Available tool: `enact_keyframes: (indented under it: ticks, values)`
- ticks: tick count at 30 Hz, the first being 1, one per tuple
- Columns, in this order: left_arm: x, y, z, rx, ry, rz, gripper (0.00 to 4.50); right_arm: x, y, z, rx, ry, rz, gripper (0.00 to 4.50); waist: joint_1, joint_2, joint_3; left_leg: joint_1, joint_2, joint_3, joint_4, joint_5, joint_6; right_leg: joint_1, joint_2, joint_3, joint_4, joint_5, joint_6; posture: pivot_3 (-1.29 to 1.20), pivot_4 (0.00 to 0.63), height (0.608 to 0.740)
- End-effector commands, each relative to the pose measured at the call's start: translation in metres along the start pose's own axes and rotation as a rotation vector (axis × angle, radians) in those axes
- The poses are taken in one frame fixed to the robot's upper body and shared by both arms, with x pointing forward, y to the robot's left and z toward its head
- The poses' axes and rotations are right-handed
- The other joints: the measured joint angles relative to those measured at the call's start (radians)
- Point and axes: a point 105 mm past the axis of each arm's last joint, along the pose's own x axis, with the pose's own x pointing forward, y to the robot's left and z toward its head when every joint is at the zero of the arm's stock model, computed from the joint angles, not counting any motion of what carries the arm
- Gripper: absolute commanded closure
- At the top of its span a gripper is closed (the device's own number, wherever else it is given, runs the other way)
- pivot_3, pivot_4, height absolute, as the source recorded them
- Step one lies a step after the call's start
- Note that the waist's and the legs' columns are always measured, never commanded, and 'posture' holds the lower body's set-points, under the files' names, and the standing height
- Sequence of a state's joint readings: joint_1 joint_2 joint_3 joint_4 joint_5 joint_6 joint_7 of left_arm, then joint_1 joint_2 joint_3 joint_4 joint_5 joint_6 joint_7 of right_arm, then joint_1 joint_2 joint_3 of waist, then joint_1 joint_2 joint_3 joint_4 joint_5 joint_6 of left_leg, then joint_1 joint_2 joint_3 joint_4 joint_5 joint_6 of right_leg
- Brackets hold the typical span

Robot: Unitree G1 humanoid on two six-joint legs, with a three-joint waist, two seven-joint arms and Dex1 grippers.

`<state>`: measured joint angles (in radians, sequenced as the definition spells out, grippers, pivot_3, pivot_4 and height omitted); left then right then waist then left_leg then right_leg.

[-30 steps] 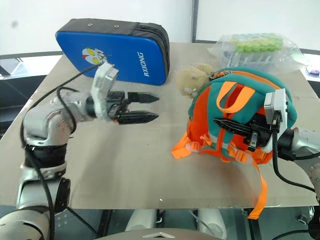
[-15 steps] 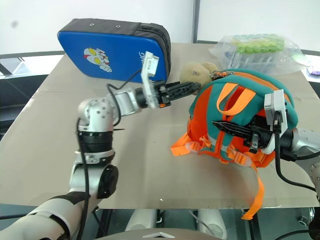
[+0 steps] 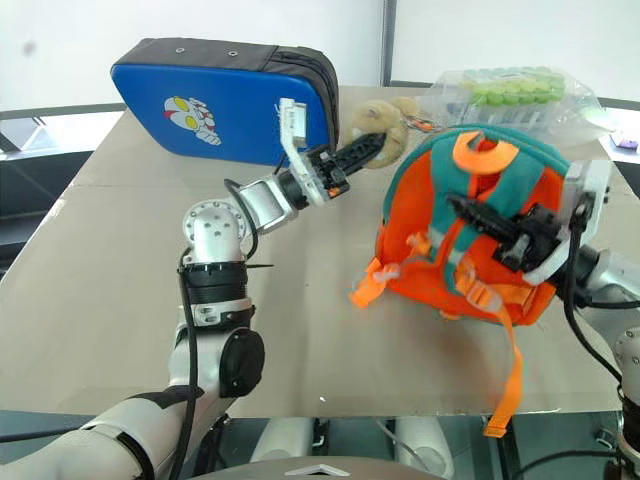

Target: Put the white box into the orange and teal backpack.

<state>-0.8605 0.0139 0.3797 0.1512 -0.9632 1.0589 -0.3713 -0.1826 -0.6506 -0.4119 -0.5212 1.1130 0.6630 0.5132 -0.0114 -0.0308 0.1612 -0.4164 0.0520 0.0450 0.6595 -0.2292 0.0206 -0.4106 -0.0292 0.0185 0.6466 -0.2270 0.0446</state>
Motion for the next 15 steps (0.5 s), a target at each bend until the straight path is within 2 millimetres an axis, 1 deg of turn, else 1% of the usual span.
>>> enact_keyframes:
  ticks: [1, 2, 3, 4, 5, 7, 10, 12, 15]
  values:
    - [-0.036, 0.017, 0.016, -0.083, -0.144, 0.103, 4.31, -0.002, -0.043, 0.03, -0.103, -0.151, -0.287, 4.5, -0.005, 0.0, 0.0, 0.0, 0.0, 0.0, 0.0, 0.0, 0.0, 0.0, 0.0, 0.001, 0.0, 0.0, 0.0, 0.0, 0.15, 0.74]
    - [-0.047, 0.03, 0.012, -0.111, -0.162, 0.168, 4.31, -0.003, -0.052, 0.035, -0.109, -0.177, -0.344, 4.5, -0.005, 0.001, 0.0, 0.001, 0.0, 0.0, 0.0, 0.0, 0.0, -0.001, 0.0, 0.003, 0.0, 0.0, 0.0, 0.0, 0.15, 0.74]
    - [-0.056, 0.041, 0.009, -0.133, -0.172, 0.231, 4.31, -0.003, -0.056, 0.038, -0.113, -0.196, -0.367, 4.5, -0.003, 0.001, 0.0, 0.001, 0.0, 0.0, 0.0, 0.0, 0.0, -0.001, 0.0, 0.004, 0.001, 0.0, 0.0, 0.0, 0.15, 0.74]
    - [-0.068, 0.053, -0.003, -0.139, -0.145, 0.303, 4.31, -0.006, -0.065, 0.043, -0.136, -0.218, -0.429, 4.5, -0.001, 0.001, 0.0, 0.001, 0.0, 0.001, -0.001, 0.0, 0.0, -0.002, 0.0, 0.003, 0.001, 0.0, 0.0, 0.0, 0.15, 0.74]
    - [-0.076, 0.06, -0.011, -0.141, -0.123, 0.348, 4.31, -0.008, -0.071, 0.046, -0.153, -0.232, -0.471, 4.5, 0.0, 0.001, 0.0, 0.0, 0.0, 0.002, -0.001, 0.0, 0.0, -0.002, 0.0, 0.002, 0.0, 0.0, 0.0, 0.0, 0.15, 0.74]
    - [-0.096, 0.076, -0.036, -0.15, -0.06, 0.454, 4.31, -0.014, -0.083, 0.059, -0.183, -0.297, -0.562, 4.5, 0.001, 0.001, 0.0, 0.0, 0.0, 0.002, -0.001, 0.0, 0.0, -0.002, 0.0, 0.002, 0.0, 0.0, 0.0, 0.0, 0.15, 0.74]
    - [-0.127, 0.103, -0.073, -0.138, 0.038, 0.65, 4.31, -0.024, -0.095, 0.075, -0.203, -0.382, -0.656, 4.5, 0.003, 0.001, 0.0, 0.0, 0.0, 0.003, -0.001, 0.0, 0.0, -0.002, -0.001, 0.003, 0.0, 0.0, 0.0, 0.0, 0.15, 0.74]
    - [-0.137, 0.113, -0.088, -0.125, 0.082, 0.713, 4.31, -0.03, -0.099, 0.081, -0.222, -0.417, -0.695, 4.5, 0.011, 0.001, -0.001, 0.0, -0.001, 0.003, -0.001, 0.0, 0.0, -0.002, -0.001, 0.002, 0.0, 0.0, 0.0, 0.0, 0.15, 0.74]
    - [-0.135, 0.118, -0.099, -0.119, 0.121, 0.736, 4.31, -0.037, -0.099, 0.091, -0.224, -0.477, -0.712, 4.5, 0.026, 0.001, -0.001, 0.0, -0.002, 0.003, -0.001, 0.0, 0.0, -0.001, -0.002, 0.001, 0.0, 0.0, 0.0, 0.0, 0.15, 0.74]
